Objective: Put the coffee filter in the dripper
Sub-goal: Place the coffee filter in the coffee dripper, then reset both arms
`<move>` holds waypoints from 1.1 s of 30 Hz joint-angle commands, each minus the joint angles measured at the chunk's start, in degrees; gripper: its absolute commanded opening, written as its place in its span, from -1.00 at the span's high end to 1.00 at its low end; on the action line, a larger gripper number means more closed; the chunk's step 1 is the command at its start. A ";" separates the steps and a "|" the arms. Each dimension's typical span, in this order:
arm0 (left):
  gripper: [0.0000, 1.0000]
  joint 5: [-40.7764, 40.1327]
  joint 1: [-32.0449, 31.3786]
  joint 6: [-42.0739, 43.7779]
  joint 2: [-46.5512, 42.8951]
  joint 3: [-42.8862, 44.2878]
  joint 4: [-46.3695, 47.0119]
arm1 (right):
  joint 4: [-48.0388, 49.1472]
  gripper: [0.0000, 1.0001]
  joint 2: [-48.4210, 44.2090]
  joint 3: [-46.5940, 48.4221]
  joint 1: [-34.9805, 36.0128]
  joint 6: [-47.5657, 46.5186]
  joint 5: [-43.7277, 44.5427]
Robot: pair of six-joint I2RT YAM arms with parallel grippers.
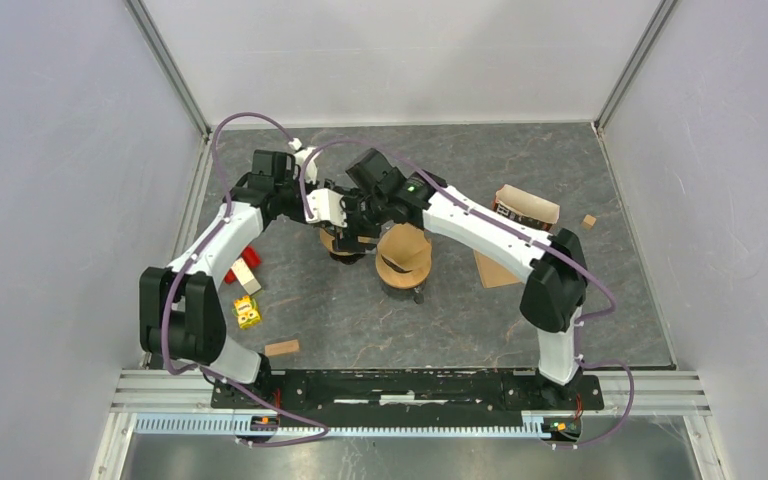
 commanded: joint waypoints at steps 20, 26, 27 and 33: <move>-0.91 1.01 -0.04 1.00 -10.60 2.50 0.55 | 2.14 -0.69 -15.73 -5.02 -2.99 4.20 -1.17; -0.99 -2.14 0.13 -1.38 -15.17 3.50 5.61 | 13.44 -0.72 -24.94 -13.19 -15.05 13.32 -2.04; -0.99 -2.89 0.18 -1.98 -15.63 3.91 6.59 | 15.26 -0.73 -26.84 -14.65 -17.45 14.91 -1.53; -0.99 -4.11 0.74 -7.38 -15.77 6.87 11.53 | 23.08 -0.81 -34.95 -21.49 -27.50 22.03 7.24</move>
